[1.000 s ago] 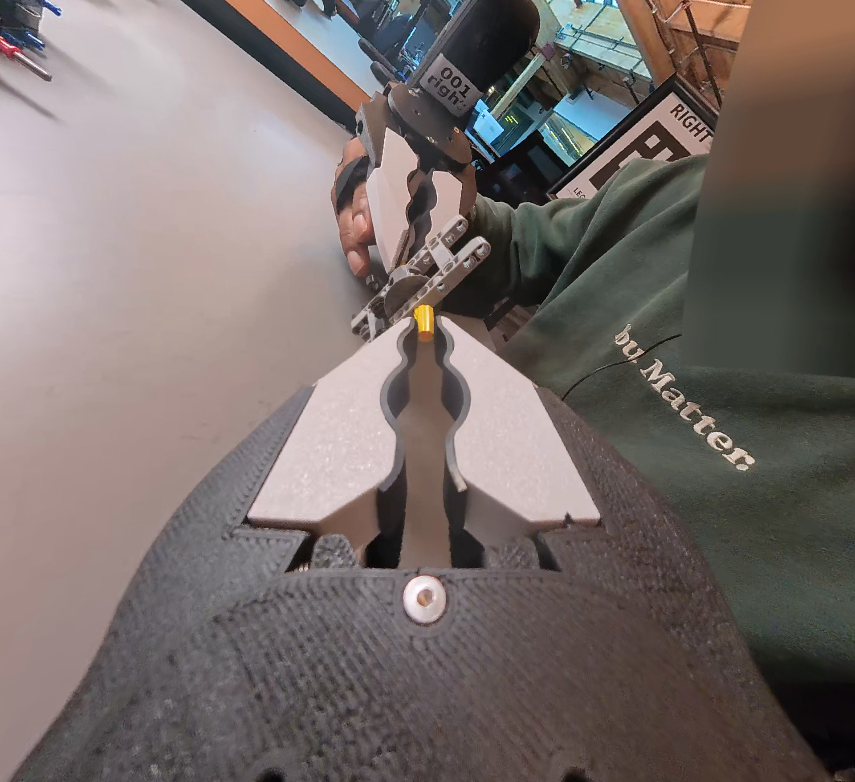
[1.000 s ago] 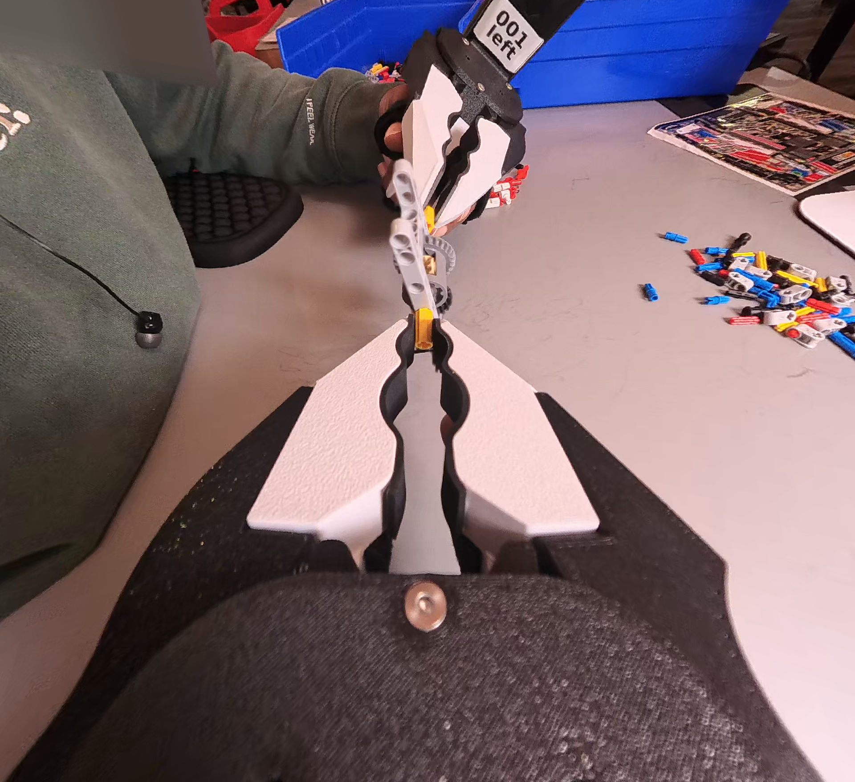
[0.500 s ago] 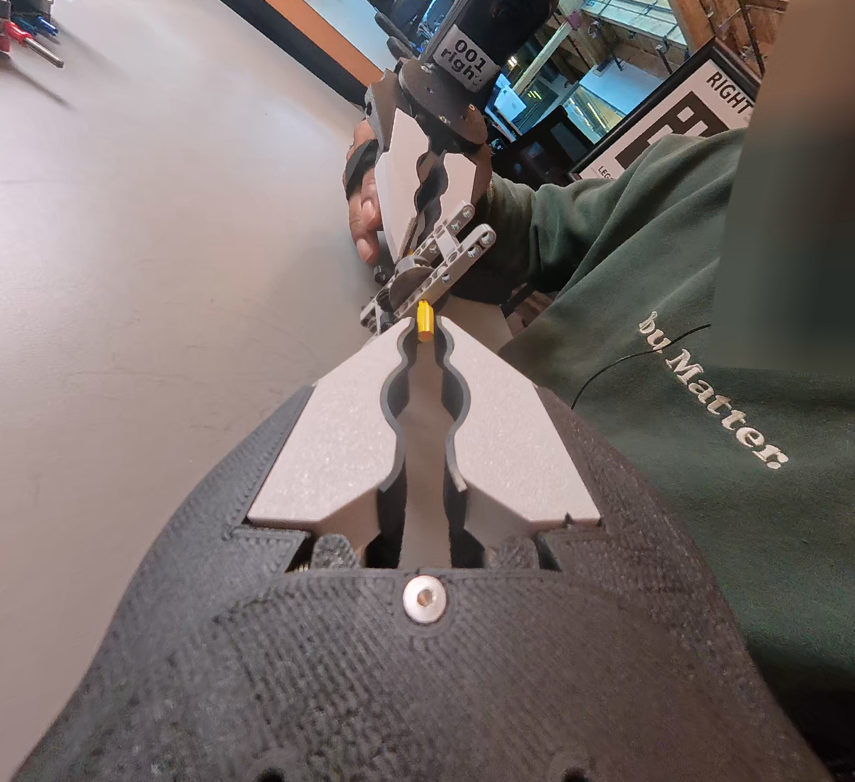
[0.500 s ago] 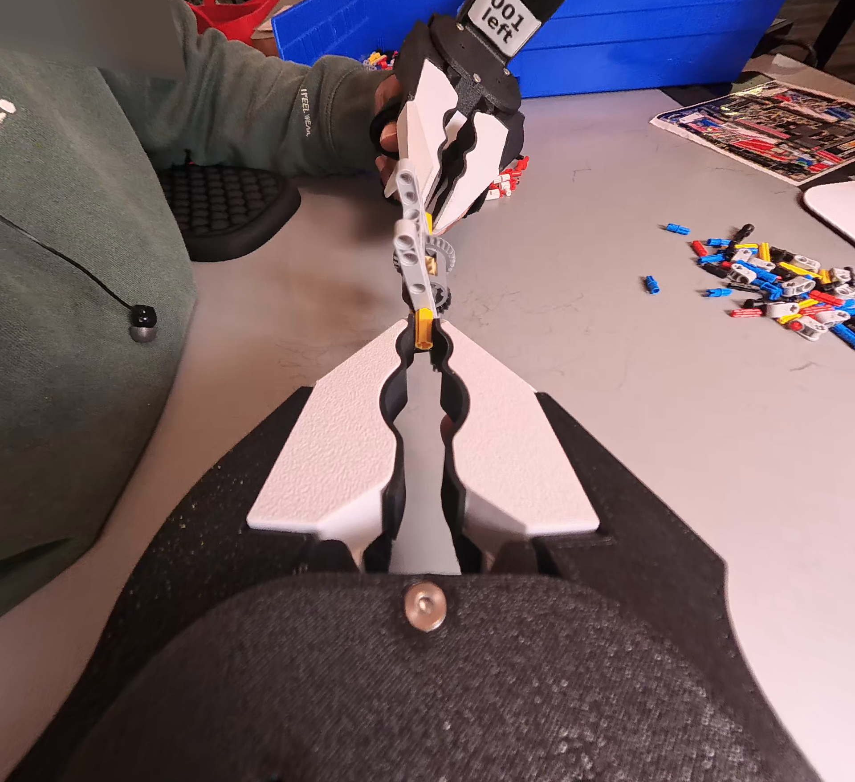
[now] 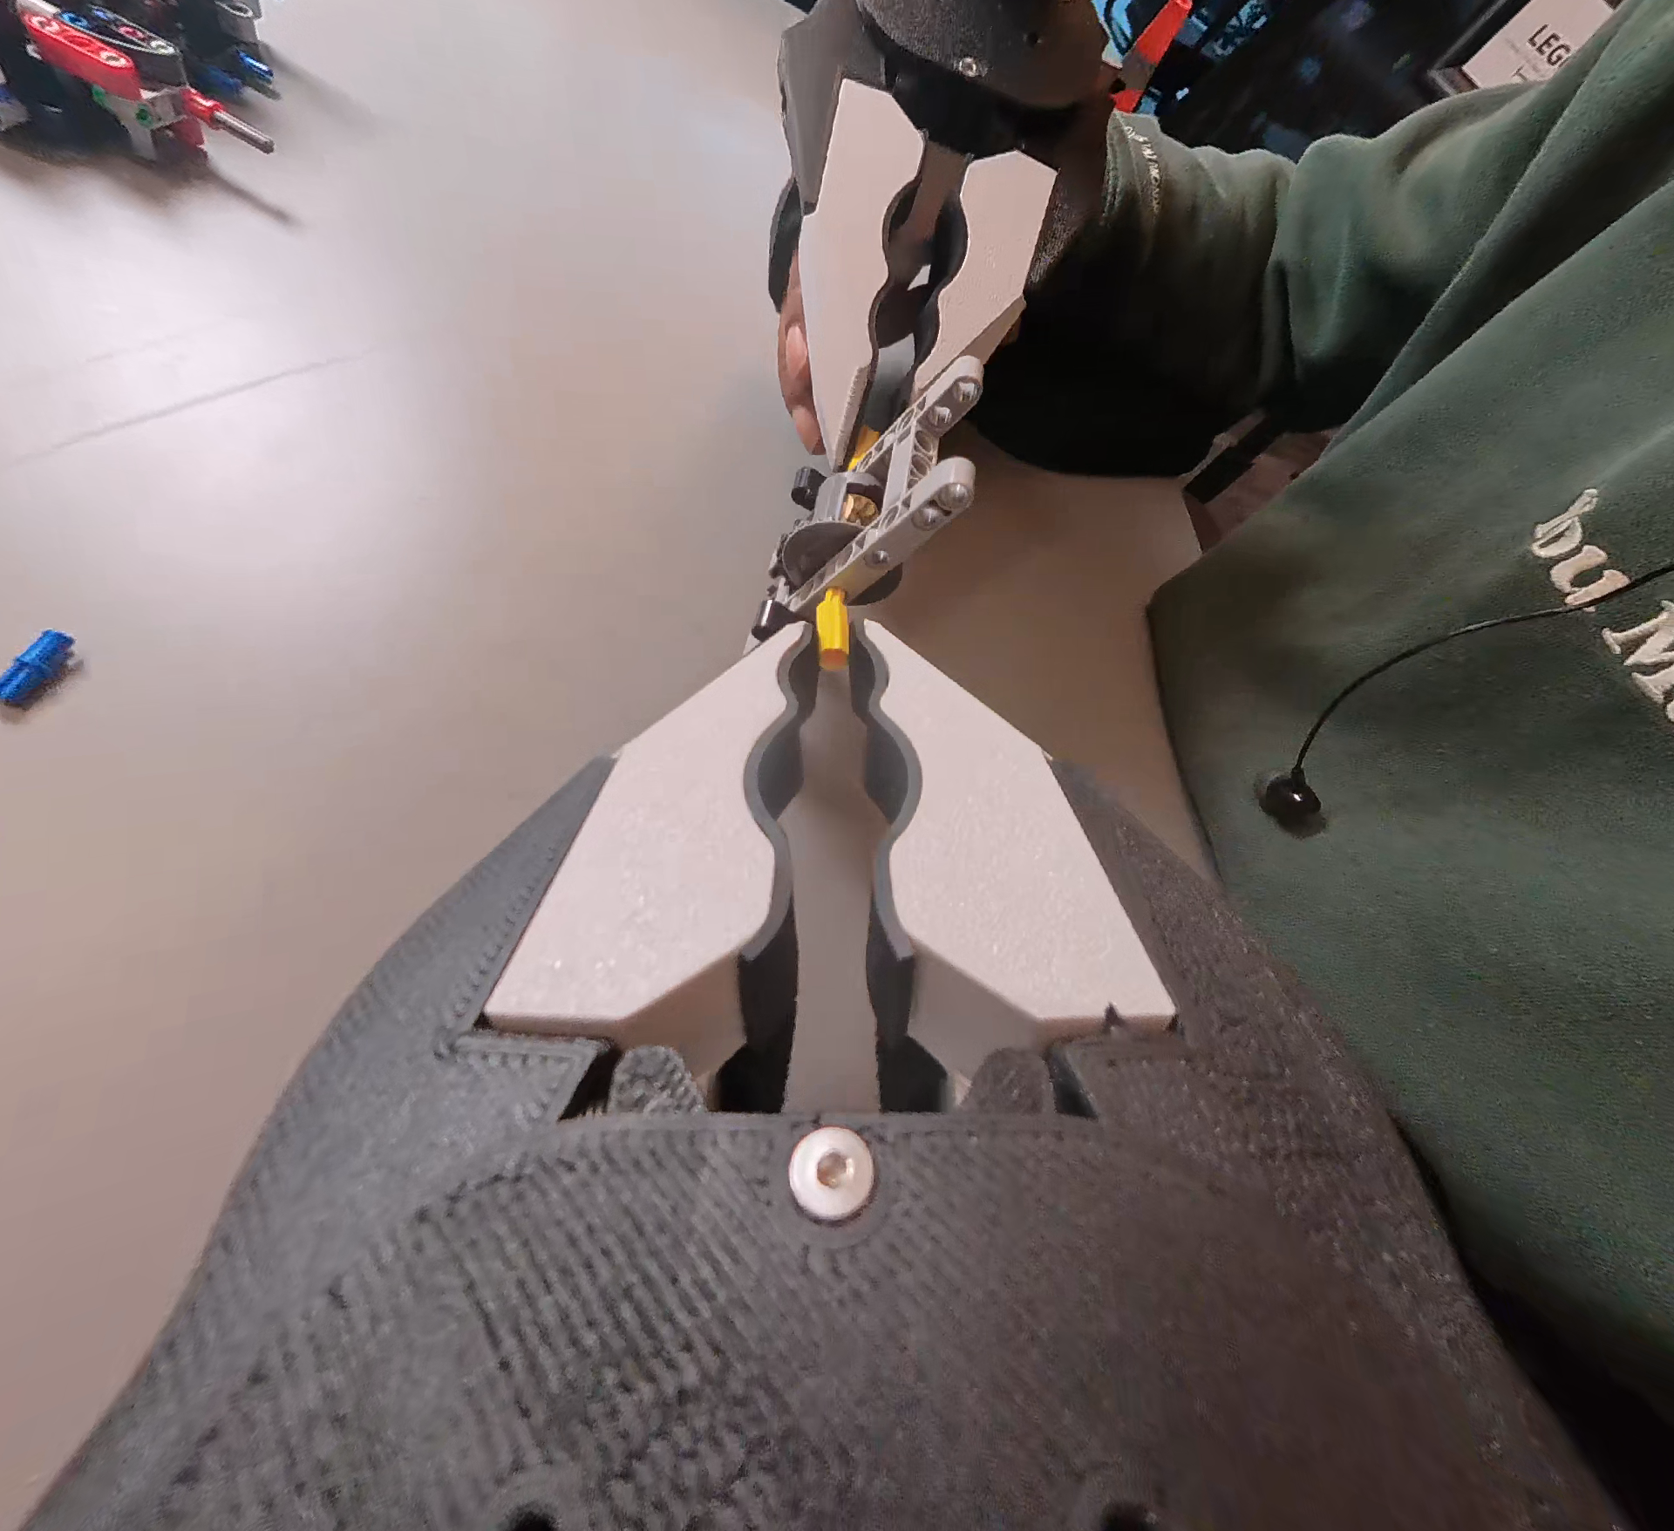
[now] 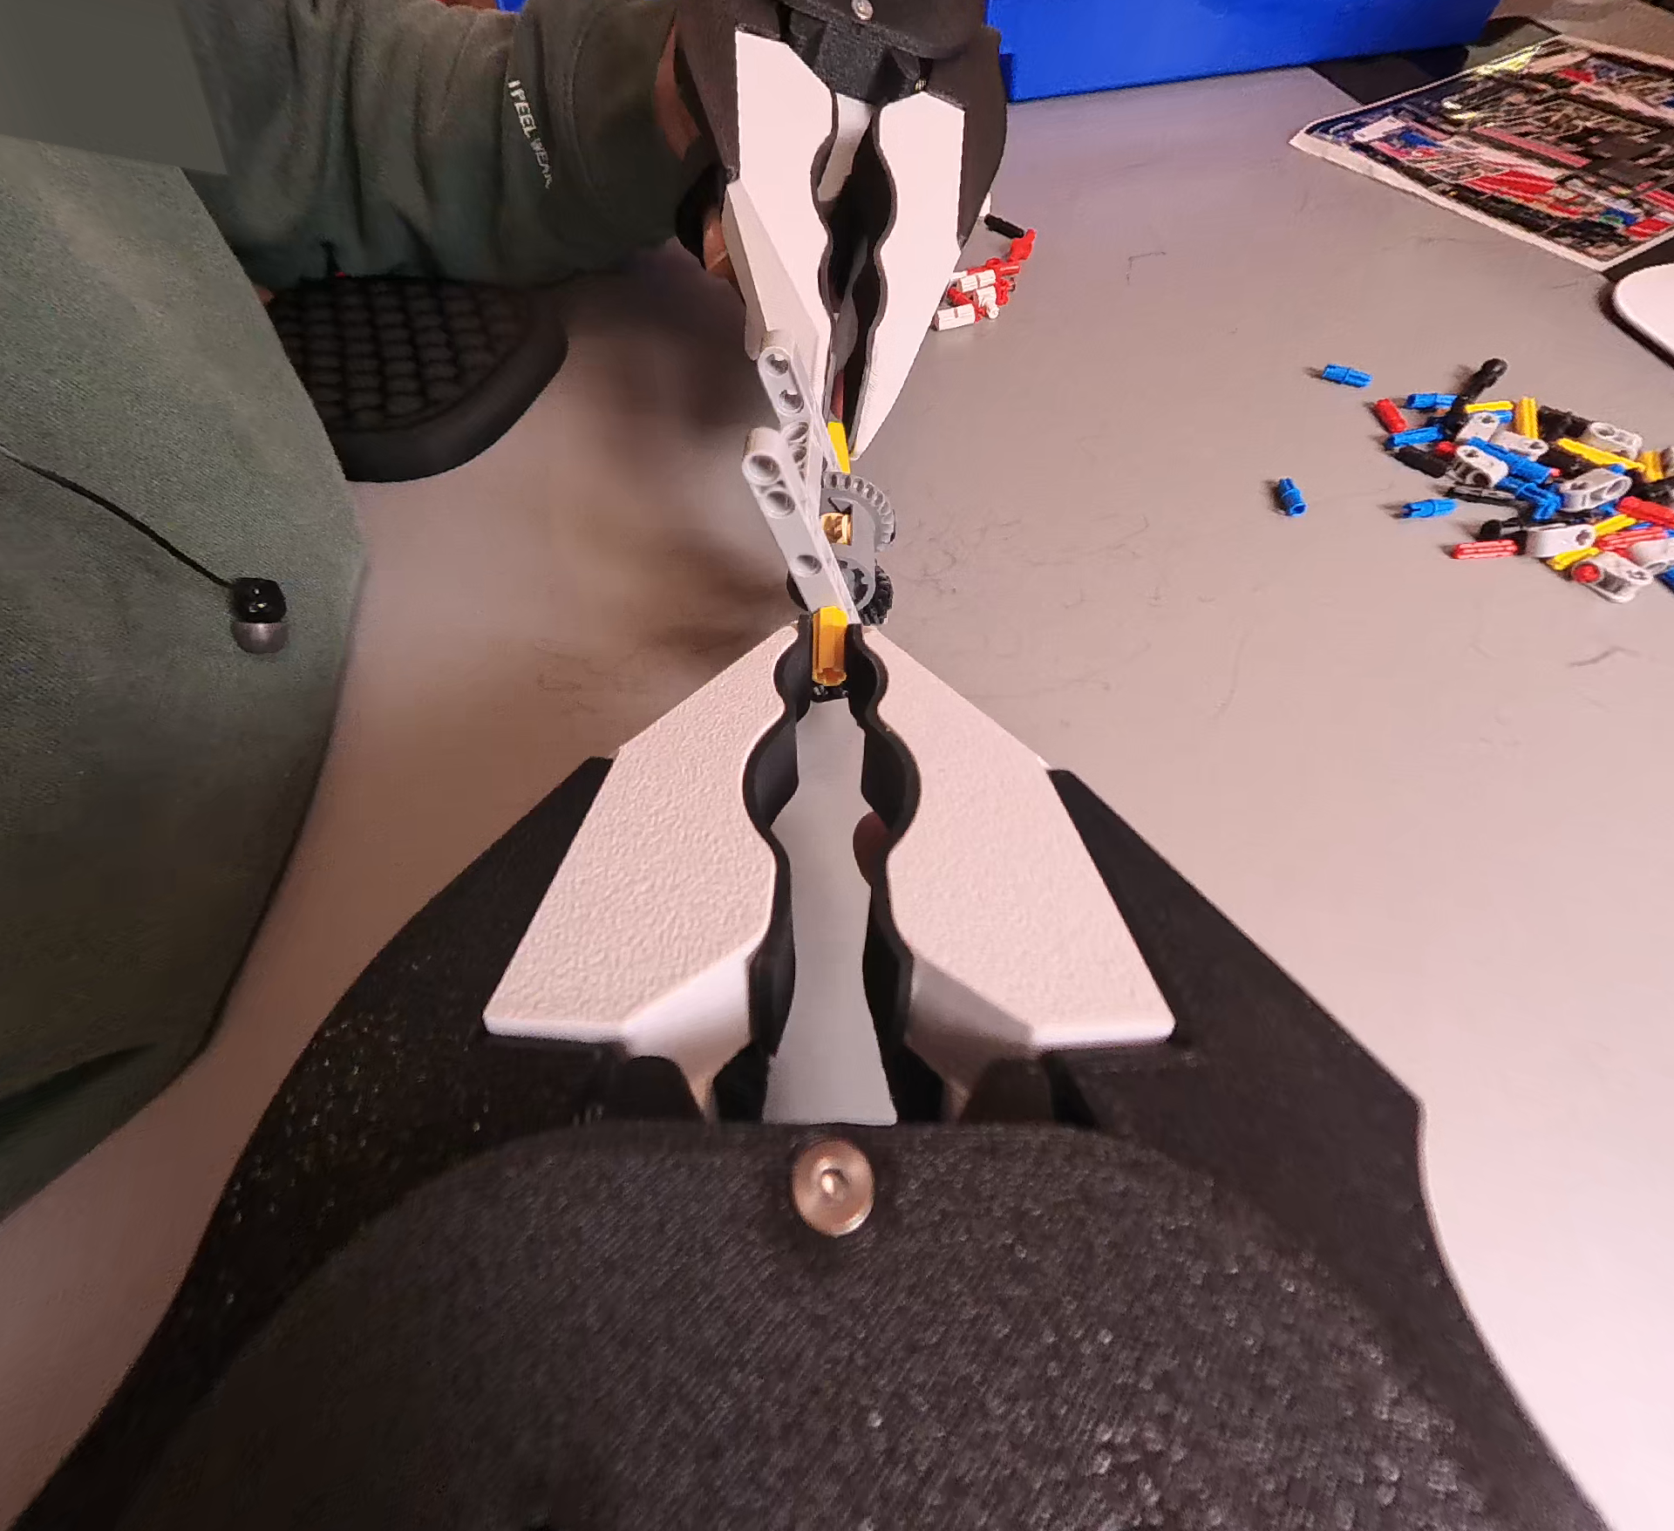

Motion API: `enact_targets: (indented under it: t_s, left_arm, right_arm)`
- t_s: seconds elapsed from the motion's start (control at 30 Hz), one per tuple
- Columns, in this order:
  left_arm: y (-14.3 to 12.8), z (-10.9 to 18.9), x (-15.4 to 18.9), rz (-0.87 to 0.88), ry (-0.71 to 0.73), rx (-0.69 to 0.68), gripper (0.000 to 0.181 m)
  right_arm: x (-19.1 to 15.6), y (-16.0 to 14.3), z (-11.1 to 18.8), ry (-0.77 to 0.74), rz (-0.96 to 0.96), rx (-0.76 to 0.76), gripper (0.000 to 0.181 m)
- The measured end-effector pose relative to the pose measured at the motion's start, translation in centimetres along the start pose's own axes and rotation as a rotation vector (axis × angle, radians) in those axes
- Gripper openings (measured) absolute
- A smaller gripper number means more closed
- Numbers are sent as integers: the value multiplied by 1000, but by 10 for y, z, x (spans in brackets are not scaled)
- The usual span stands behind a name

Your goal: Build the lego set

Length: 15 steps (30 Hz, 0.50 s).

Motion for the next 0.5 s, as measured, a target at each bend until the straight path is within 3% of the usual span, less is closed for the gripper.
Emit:
enact_targets:
  t_s: [0.5]
  left_arm:
    - [1,-1,2,-72,-33,102,5]
  right_arm:
    - [-1,-15,-11,69,-79,-26,6]
Point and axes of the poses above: each gripper's, where its closed fingertips meet, z back along the fingers, y out of its top, x = y × z across the jaws, the point moved 3 cm from there along z, back along the fingers, and after that the axes turned 1 degree about -z, right-handed, at the moved point
